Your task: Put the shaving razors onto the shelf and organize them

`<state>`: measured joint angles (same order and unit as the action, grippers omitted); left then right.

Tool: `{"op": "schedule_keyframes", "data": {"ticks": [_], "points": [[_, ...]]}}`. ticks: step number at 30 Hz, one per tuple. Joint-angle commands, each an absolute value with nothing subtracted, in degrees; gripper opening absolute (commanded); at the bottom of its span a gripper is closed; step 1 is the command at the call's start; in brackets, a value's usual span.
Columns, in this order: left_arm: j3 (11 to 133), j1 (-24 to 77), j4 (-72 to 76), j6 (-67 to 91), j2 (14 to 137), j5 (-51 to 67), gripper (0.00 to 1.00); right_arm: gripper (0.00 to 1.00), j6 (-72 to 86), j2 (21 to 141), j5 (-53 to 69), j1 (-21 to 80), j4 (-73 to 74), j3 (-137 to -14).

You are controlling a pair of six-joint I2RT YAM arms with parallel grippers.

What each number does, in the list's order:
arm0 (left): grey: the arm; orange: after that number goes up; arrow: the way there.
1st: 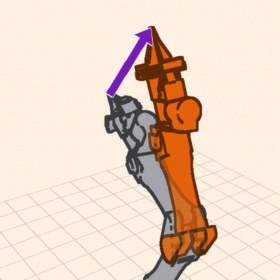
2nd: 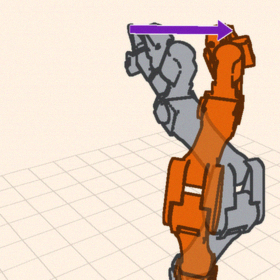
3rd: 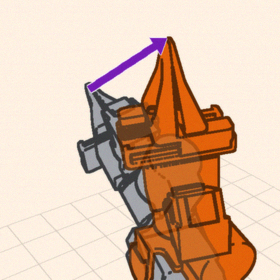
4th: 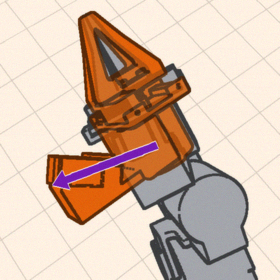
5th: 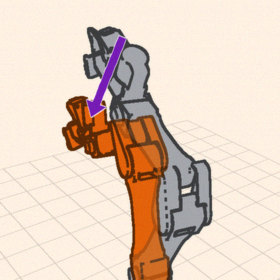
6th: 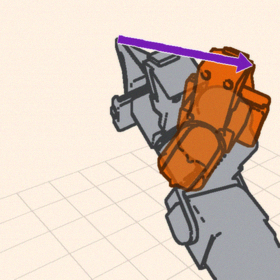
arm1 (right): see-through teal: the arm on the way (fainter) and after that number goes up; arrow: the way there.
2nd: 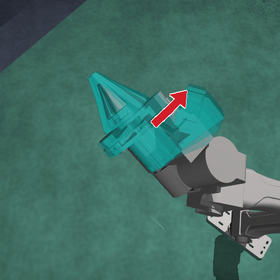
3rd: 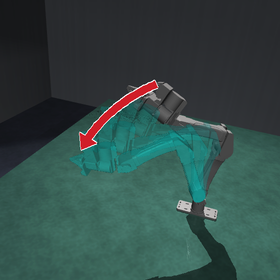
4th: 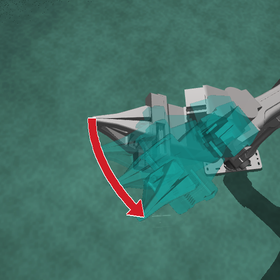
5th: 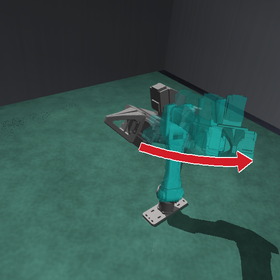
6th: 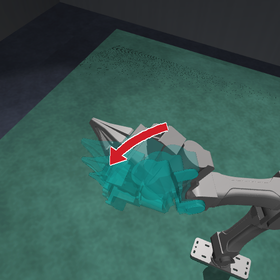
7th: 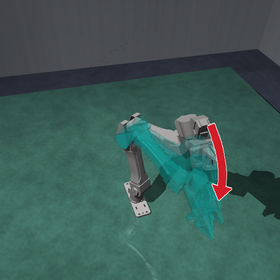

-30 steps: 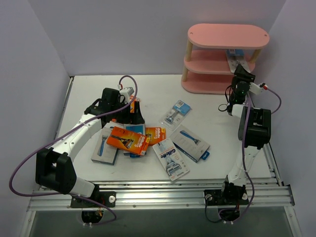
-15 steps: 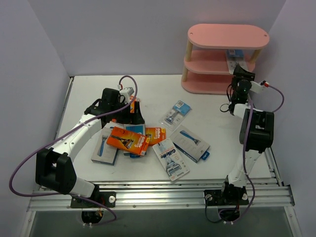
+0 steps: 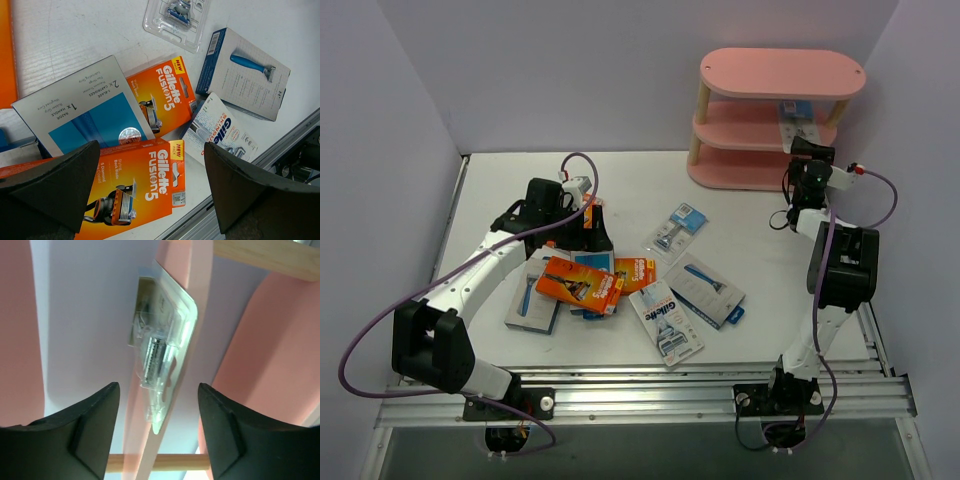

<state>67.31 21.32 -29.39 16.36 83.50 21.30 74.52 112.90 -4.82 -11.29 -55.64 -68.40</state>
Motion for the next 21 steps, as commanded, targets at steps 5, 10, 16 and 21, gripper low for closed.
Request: {"op": "schedule_keyframes", "data": {"ticks": [5, 10, 16, 21], "points": [[69.26, 21.36, -26.89, 16.52, 82.44, 22.15, 0.94, 0.68, 72.6, 110.65, -3.6, -11.87, -55.63, -70.93], [69.35, 21.36, -26.98, 16.52, 82.53, 22.24, 0.94, 0.75, 71.55, 109.78, -3.08, -12.04, -56.78, -70.23], [69.35, 21.27, -26.98, 16.35, 82.44, 22.06, 0.94, 0.79, 70.75, 107.59, -1.41, -12.66, -57.3, -68.47], [69.43, 21.09, -27.16, 16.08, 82.18, 21.71, 0.94, 0.83, 69.35, 104.95, 2.02, -12.83, -58.01, -65.75]]}}
